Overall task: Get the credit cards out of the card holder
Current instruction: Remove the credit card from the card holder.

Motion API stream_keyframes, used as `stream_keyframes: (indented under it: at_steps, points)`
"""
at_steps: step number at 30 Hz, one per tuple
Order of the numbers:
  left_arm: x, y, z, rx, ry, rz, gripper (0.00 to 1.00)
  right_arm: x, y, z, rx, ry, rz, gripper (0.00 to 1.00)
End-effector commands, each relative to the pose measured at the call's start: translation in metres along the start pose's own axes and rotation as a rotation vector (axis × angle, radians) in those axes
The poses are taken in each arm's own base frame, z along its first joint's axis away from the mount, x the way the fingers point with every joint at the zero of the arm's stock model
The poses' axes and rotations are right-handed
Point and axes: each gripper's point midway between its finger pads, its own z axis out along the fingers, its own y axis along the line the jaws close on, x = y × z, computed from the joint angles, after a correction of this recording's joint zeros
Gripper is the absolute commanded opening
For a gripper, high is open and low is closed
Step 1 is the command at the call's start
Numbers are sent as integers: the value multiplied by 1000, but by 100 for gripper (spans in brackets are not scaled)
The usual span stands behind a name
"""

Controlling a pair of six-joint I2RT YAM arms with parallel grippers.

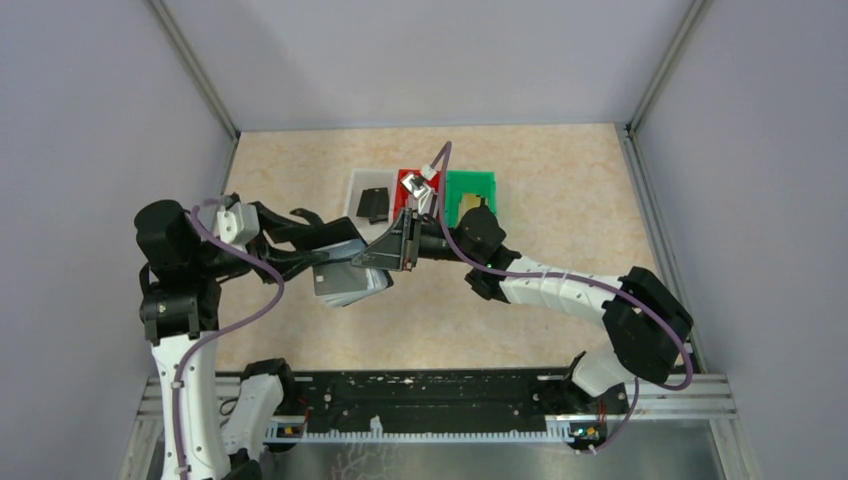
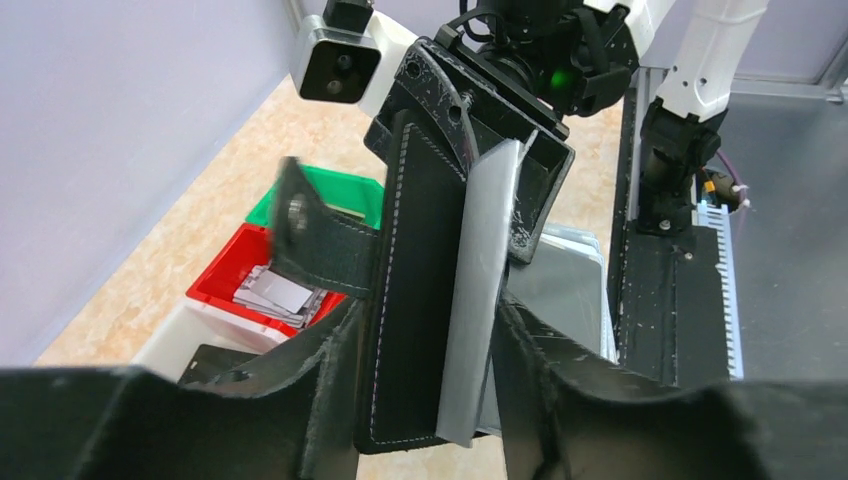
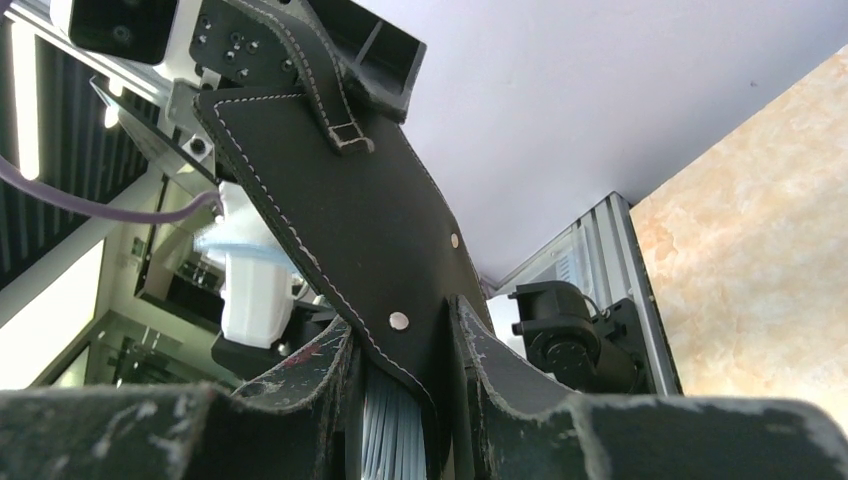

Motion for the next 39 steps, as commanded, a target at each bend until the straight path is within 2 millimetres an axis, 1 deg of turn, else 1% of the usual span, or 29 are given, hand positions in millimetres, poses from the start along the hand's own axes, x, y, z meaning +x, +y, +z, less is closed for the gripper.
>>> stream_keyframes:
  at_steps: [1,3,5,6,8,9,11,13,14,16,17,19,21,26,29,35,38,39]
  points:
    - [-4,-1,2,25,-17,-23,43,-12,48,6,-141,-20,-116,0]
    - [-2,2,2,10,-12,-21,29,-12,49,6,-146,-15,-122,0]
    - [-1,1,2,13,-12,-29,19,-11,51,5,-151,-13,-129,1]
    - [0,-1,2,22,-13,-36,13,-12,51,5,-150,-13,-133,5]
    - [0,-4,2,36,-15,-53,3,-12,51,6,-146,-10,-158,19]
    - [1,-5,2,41,-15,-66,0,-13,51,6,-136,-9,-183,25]
    - [1,-8,2,61,-17,-95,0,-18,47,7,-93,-7,-260,36]
    - [2,-13,2,95,-22,-137,0,-25,45,7,-51,-6,-372,50]
    - [2,-15,2,110,-25,-158,0,-29,44,7,-20,-1,-419,55]
    - [1,-19,2,135,-29,-201,0,-36,48,5,8,-2,-516,62]
    - [1,-20,2,147,-32,-217,0,-38,48,5,18,11,-552,64]
    - [0,-23,2,160,-34,-240,0,-39,50,7,26,50,-600,65]
    - [-1,-25,2,175,-37,-255,0,-35,50,9,26,105,-628,65]
    - [-2,-26,1,188,-40,-268,0,-21,41,17,74,236,-720,63]
    - [-2,-25,1,196,-41,-282,0,-11,36,21,97,299,-744,61]
    - [-3,-28,1,220,-46,-303,0,-11,30,25,138,337,-781,52]
    - [-5,-30,0,231,-48,-306,0,-14,31,25,149,347,-808,44]
    - [-5,-31,0,232,-48,-305,0,-15,32,26,154,348,-814,39]
